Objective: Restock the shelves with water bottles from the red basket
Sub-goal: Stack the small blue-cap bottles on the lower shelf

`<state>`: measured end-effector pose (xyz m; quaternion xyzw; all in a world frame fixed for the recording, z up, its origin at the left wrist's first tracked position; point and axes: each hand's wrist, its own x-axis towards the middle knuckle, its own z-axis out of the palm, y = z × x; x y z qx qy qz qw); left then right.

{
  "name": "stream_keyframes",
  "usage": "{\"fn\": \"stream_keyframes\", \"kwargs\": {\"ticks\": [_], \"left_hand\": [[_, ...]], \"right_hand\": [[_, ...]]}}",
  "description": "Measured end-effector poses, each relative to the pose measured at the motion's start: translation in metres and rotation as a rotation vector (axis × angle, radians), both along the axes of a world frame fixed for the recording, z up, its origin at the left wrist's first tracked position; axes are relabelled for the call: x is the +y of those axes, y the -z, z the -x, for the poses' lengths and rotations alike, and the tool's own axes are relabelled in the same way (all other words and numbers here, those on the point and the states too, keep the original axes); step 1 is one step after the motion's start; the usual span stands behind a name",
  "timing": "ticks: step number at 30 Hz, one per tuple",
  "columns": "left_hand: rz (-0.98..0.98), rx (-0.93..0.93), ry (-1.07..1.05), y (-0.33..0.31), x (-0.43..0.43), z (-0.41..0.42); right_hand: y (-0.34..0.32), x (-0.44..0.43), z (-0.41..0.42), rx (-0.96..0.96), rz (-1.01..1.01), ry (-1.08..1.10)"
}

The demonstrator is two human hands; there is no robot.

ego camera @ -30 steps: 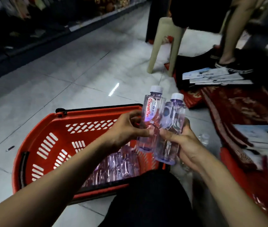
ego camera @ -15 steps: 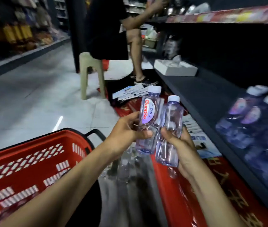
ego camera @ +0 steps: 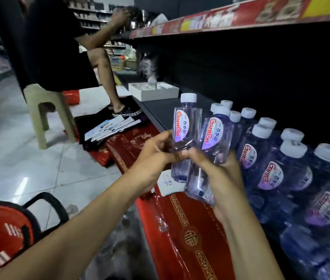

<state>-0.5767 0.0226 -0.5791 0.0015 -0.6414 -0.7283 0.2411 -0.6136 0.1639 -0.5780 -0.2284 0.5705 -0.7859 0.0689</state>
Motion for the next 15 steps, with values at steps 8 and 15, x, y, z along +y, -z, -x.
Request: {"fn": "stream_keyframes", "kwargs": {"ticks": [8,15], "left_hand": [[-0.106,0.040,-0.037,0.023,-0.021,0.071],[0.050,0.024,-0.012,0.050,-0.038,0.097]], "right_hand": [[0.019,-0.025,0.036,0.210,-0.283,0.466],[0.035,-0.041,0.030,0.275,-0.362,0.641]]}}
